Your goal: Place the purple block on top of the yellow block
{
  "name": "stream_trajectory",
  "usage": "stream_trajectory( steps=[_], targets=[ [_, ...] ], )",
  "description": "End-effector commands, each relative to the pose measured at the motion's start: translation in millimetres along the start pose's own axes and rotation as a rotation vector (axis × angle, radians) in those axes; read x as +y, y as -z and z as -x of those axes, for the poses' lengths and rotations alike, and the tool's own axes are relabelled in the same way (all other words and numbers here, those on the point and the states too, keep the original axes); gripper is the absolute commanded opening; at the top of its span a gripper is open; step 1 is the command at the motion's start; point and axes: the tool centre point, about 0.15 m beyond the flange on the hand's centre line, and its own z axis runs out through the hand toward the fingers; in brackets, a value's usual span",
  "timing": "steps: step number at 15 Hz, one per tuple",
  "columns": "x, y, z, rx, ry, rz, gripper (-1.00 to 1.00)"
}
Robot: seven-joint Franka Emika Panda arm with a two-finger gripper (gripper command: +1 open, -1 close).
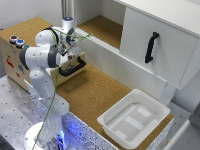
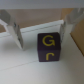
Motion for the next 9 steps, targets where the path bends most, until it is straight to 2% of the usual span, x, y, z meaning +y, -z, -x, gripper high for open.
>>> stream_trajectory(
  steps=[1,6,9],
  targets=[
    [10.5,-6.1,5.2,-0.017,0.002,0.038,-1.00],
    [4.1,12.9,8.3,0.019,0.015,-0.003,-1.00],
    [-26.9,57.4,14.8,0.072,0.118,-0.070,-1.00]
  ],
)
